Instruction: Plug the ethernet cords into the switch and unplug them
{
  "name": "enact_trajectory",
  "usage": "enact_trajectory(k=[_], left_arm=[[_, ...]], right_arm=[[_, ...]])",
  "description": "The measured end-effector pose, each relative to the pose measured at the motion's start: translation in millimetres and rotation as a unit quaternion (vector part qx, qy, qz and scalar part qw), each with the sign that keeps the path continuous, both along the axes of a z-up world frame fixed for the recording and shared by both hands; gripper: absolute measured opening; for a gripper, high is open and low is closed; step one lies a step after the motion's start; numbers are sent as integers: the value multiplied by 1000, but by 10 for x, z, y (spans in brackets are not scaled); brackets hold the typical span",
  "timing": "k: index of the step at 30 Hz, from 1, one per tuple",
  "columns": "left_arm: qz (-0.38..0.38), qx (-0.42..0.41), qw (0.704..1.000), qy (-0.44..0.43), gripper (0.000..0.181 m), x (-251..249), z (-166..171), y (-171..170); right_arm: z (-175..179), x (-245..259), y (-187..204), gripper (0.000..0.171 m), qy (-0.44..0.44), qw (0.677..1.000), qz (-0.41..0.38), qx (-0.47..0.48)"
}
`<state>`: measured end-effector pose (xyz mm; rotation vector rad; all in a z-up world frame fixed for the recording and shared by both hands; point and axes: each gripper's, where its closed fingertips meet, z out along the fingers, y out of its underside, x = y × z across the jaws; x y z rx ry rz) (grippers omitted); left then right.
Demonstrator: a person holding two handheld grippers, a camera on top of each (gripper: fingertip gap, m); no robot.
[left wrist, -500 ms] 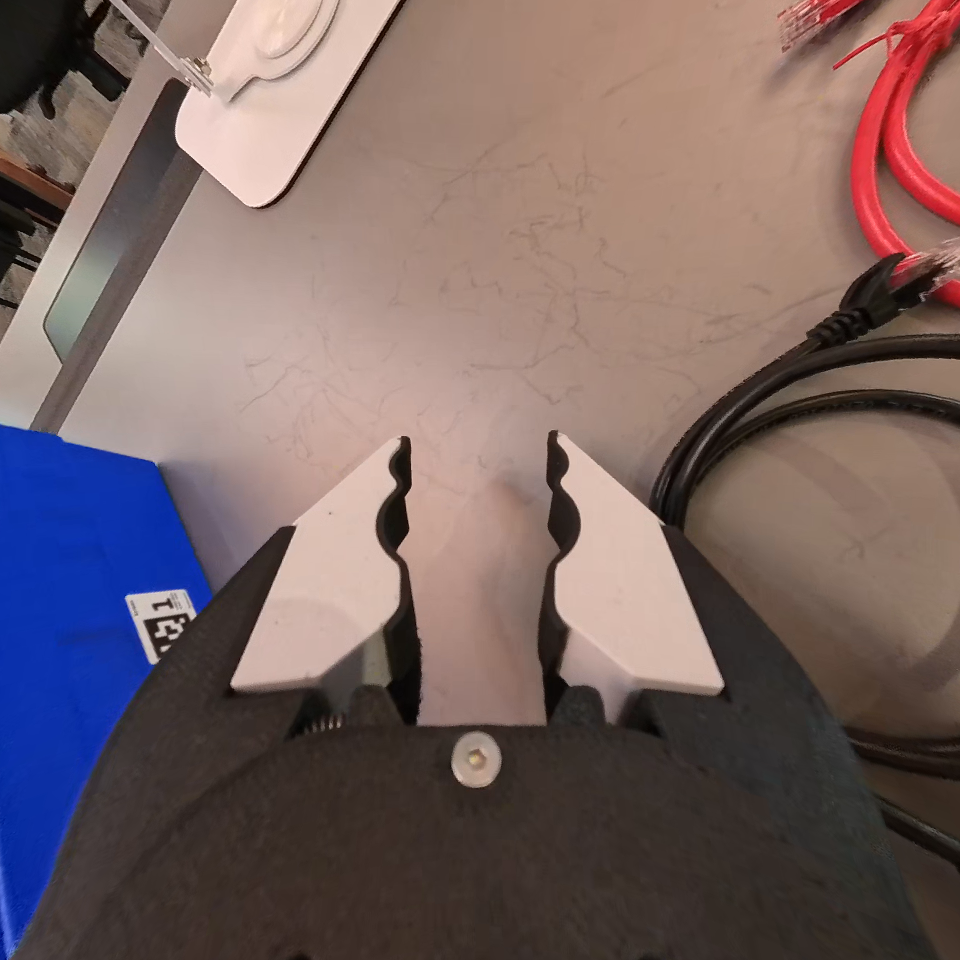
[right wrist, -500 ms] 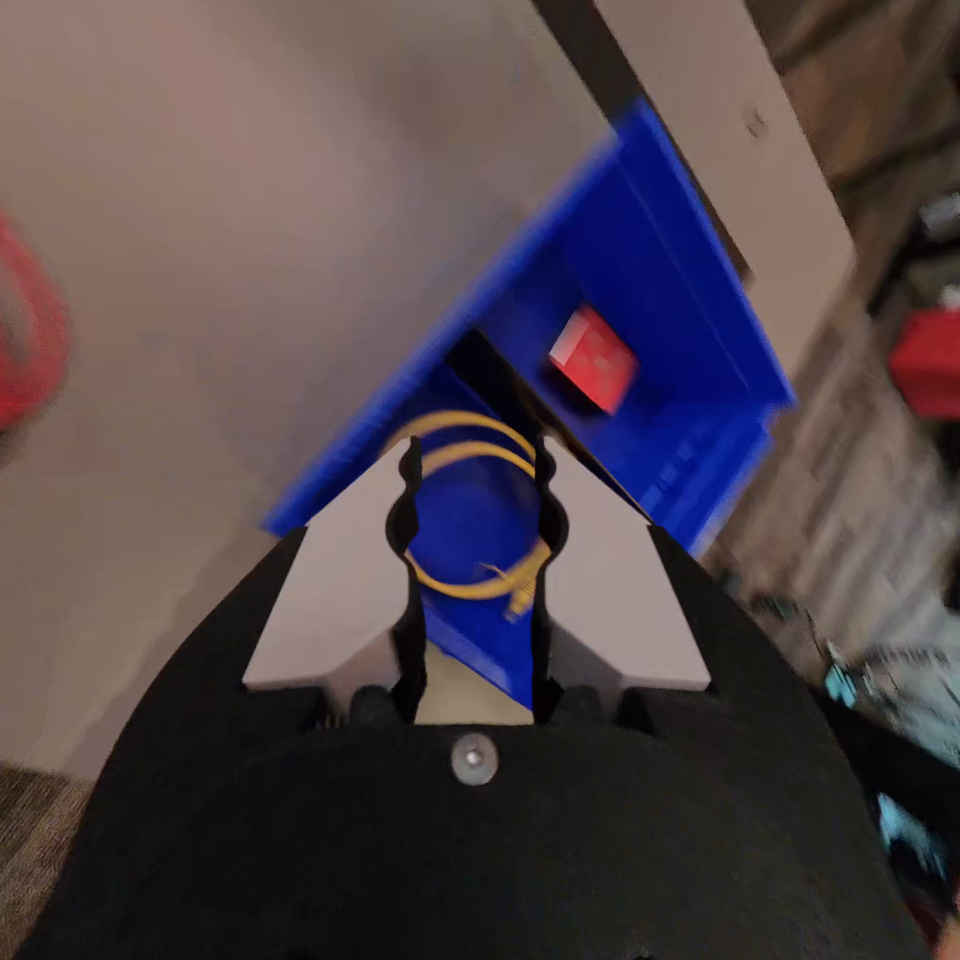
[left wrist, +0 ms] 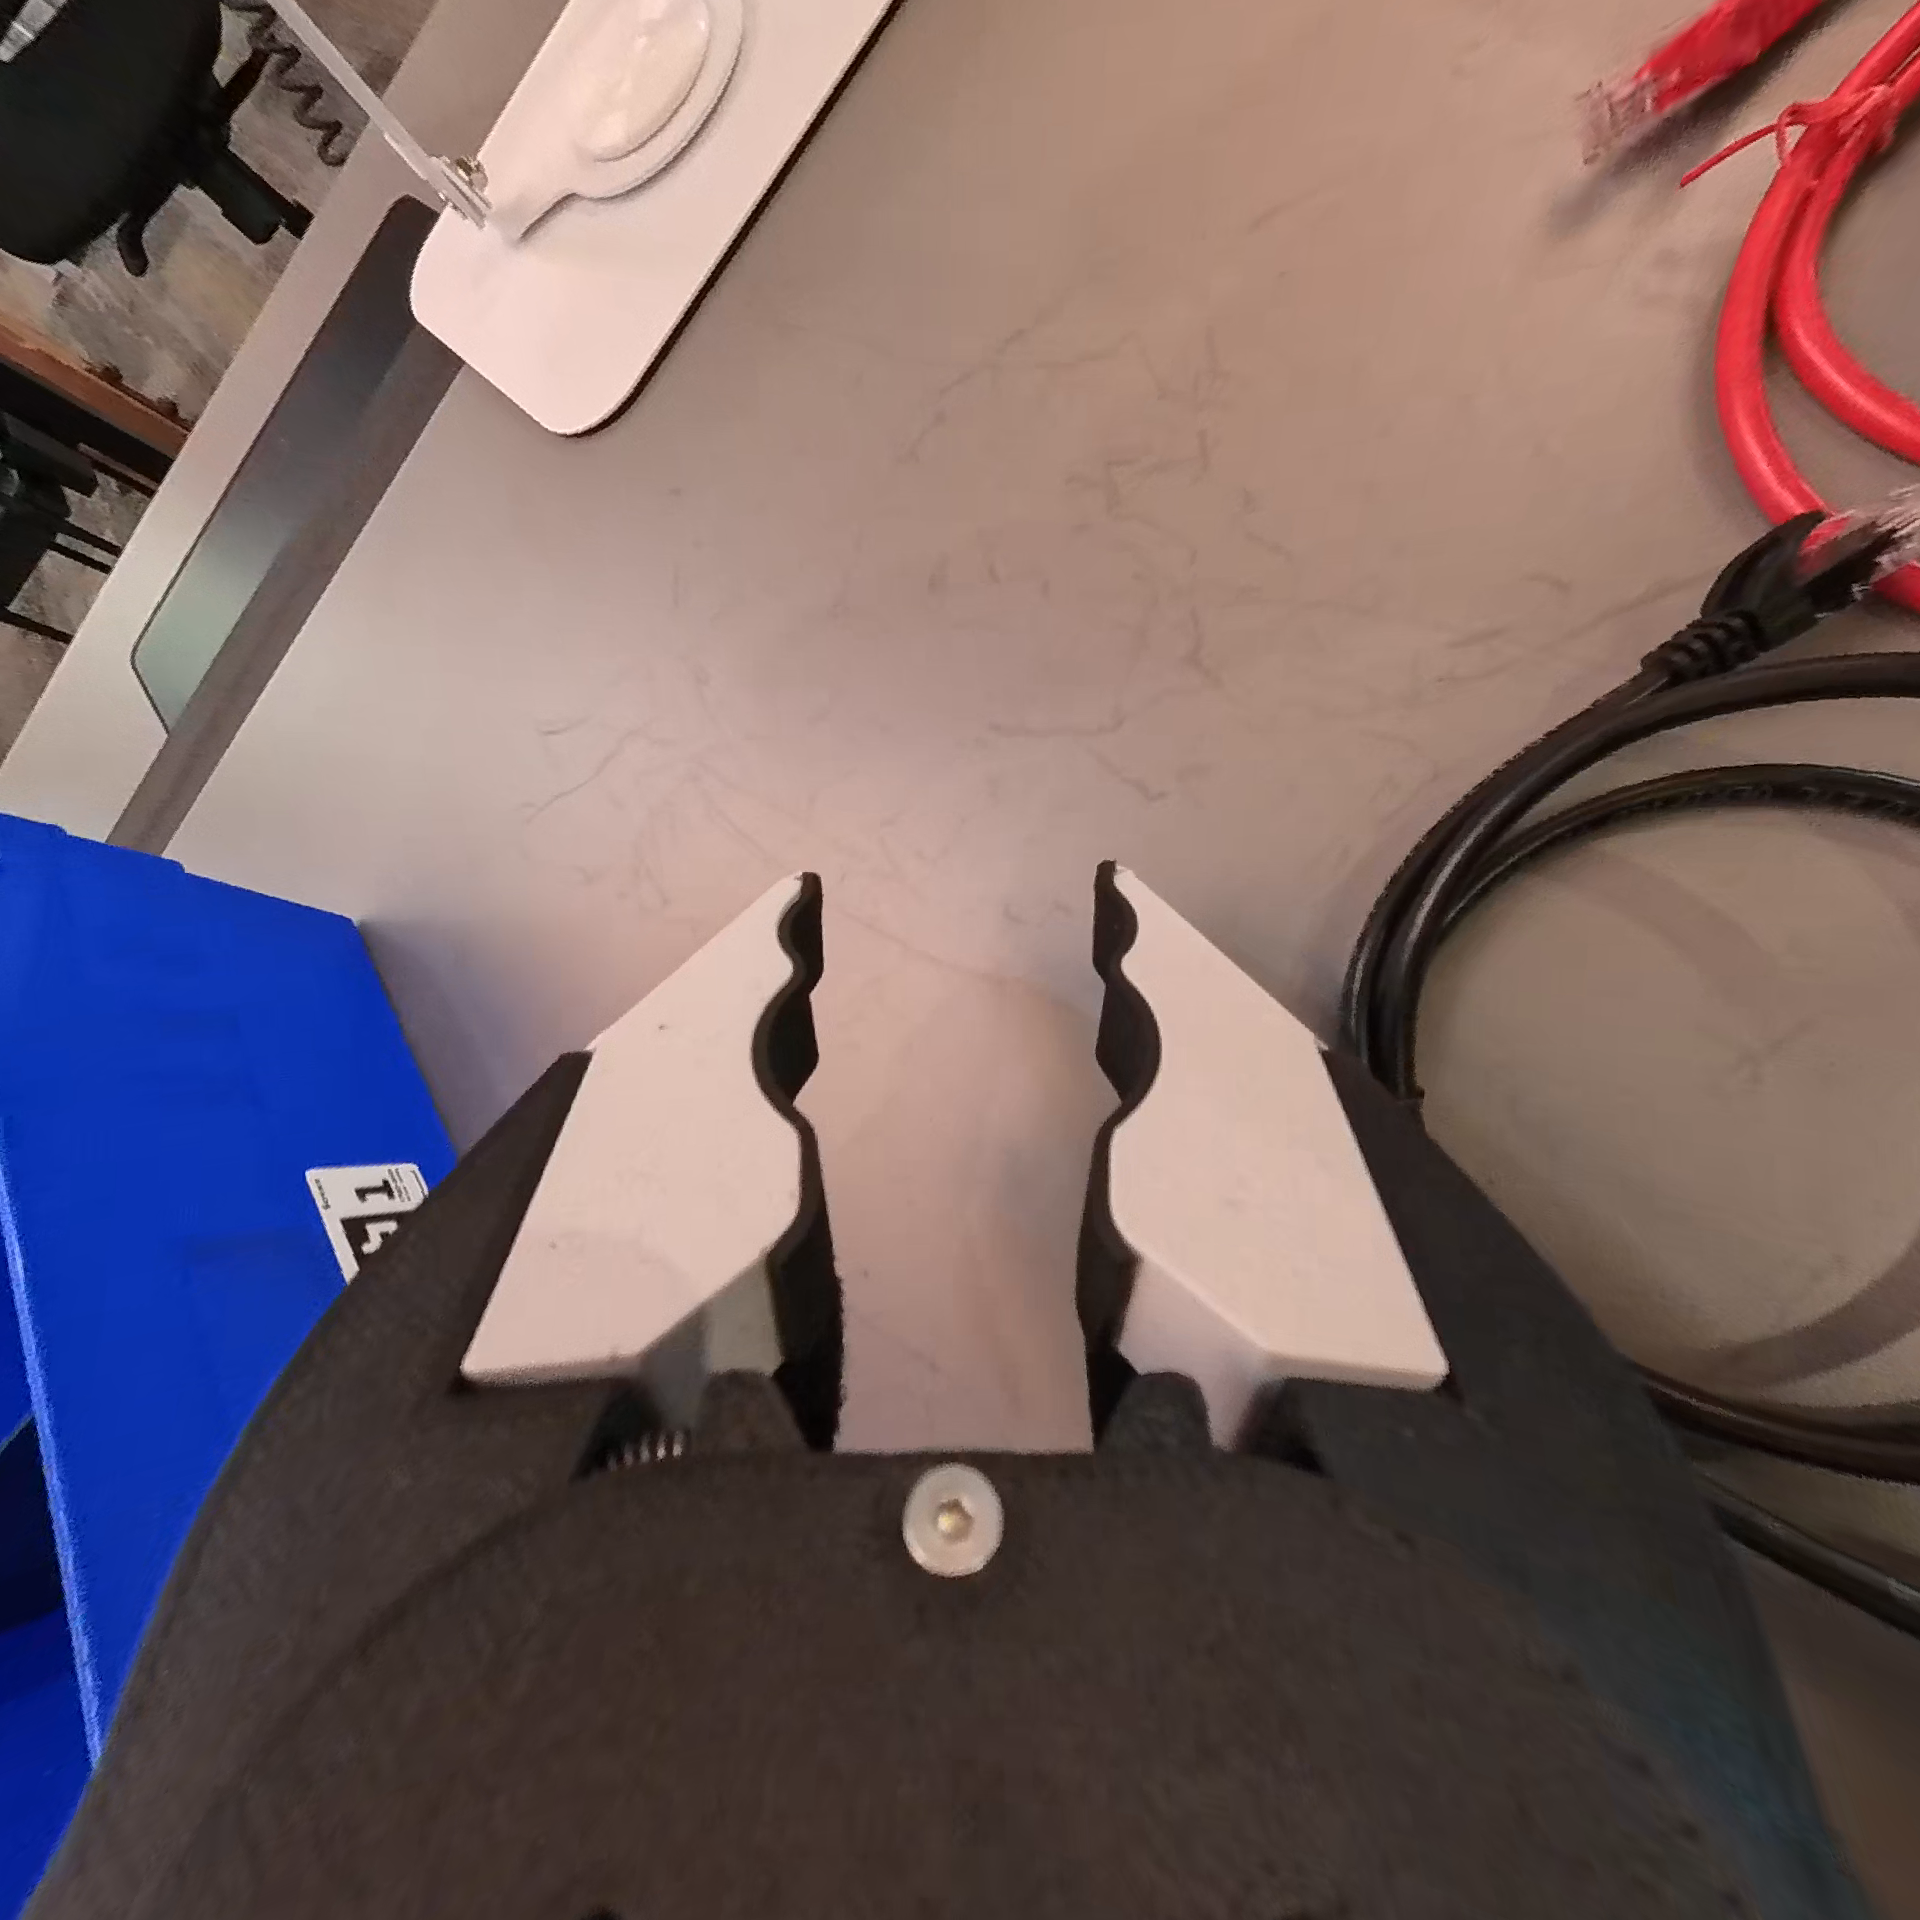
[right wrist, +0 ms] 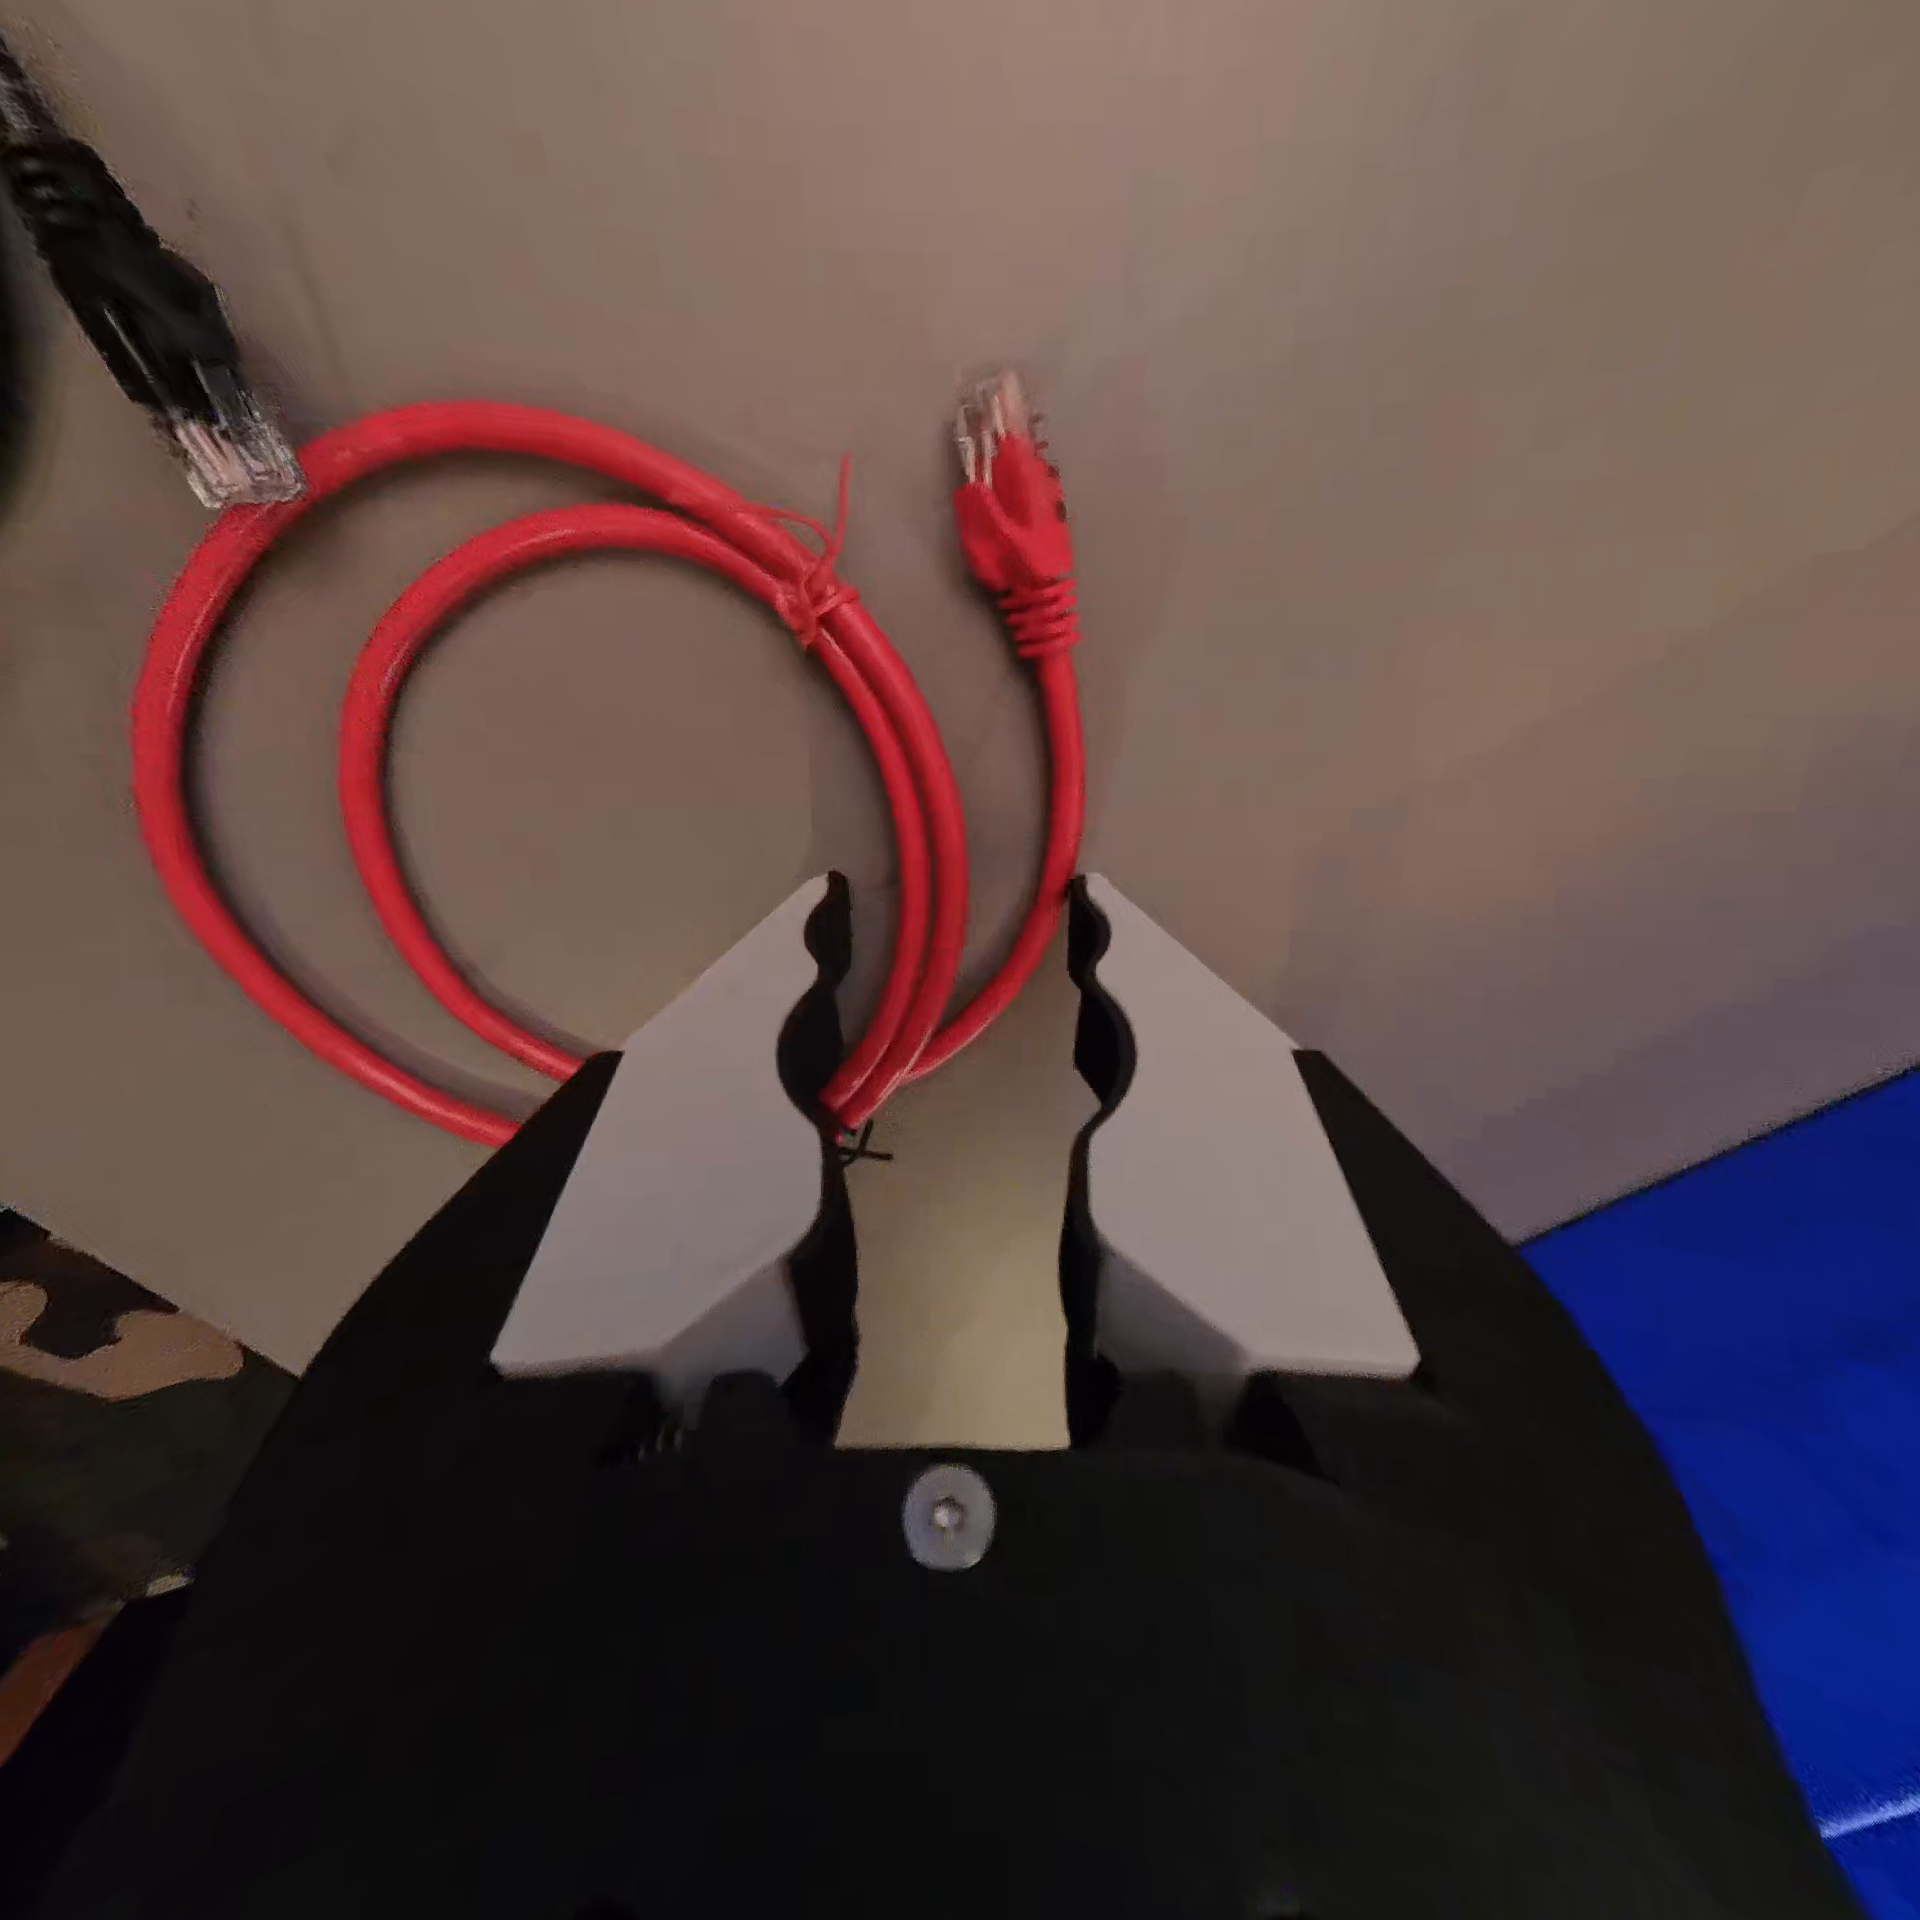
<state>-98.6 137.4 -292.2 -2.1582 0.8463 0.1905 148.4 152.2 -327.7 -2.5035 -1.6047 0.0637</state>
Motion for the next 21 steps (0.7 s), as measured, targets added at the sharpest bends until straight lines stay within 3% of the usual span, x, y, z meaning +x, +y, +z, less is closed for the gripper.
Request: enact_trajectory(k=[5, 9, 15, 21], left_arm=[[-8, 1, 1000, 1, 50, 43, -8, 3], [-8, 4, 1000, 1, 50, 39, 3, 1], [-2, 8, 1000, -5, 50, 12, 10, 27], [-3, 6, 1000, -4, 49, 21, -13, 31]], right_arm=[[-10, -55, 36, 9, 36, 999, -2, -20], [184, -84, 108, 7, 71, 997, 0, -1], [1244, 182, 554, 8, 109, 983, -13, 146], [2454, 1086, 1076, 8, 82, 936, -38, 340]])
